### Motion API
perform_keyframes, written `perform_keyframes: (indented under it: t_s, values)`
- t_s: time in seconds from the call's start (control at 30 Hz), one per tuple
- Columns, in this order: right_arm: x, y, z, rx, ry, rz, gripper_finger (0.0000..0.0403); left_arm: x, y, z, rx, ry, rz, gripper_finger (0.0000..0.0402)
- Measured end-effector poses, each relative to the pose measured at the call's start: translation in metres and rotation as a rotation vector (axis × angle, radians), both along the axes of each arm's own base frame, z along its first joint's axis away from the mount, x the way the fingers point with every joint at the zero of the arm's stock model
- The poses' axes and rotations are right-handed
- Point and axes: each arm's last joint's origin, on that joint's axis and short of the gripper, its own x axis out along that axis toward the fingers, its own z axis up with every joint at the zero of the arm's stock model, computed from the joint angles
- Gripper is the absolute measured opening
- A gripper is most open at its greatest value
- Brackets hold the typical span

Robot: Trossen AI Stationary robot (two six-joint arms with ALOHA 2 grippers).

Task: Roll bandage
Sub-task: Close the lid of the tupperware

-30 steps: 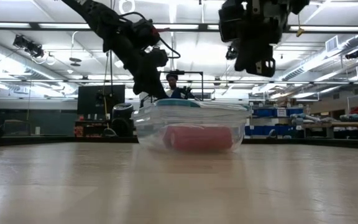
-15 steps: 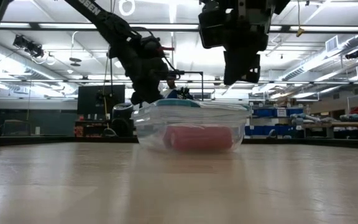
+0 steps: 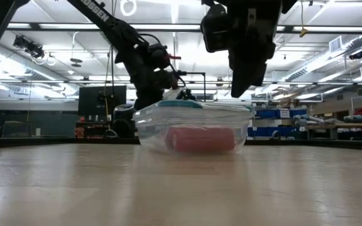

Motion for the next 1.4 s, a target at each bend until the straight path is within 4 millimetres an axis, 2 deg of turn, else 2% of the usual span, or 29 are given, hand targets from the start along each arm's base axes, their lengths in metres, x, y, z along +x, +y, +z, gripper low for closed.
perform_keyframes:
  t_s: [0.23,0.57,0.8,1.07,1.4]
  values:
    - [-0.005,-0.009,-0.014,-0.031,0.021,-0.006,0.0,0.004,0.0,-0.011,0.004,0.028,-0.007,0.0]
    - [-0.008,-0.023,-0.029,-0.021,0.005,-0.009,0.0,0.01,-0.007,-0.011,0.033,0.027,-0.036,0.0]
    - [-0.008,-0.028,-0.031,-0.03,-0.004,-0.002,0.0,0.013,-0.013,-0.011,0.033,0.033,-0.052,0.0]
    - [0.0,-0.026,-0.049,0.011,0.029,0.018,0.0,0.015,-0.018,-0.012,0.038,0.05,-0.058,0.0]
    - [0.001,-0.028,-0.048,0.002,0.033,-0.029,0.0,0.01,-0.02,-0.019,0.027,0.074,-0.062,0.0]
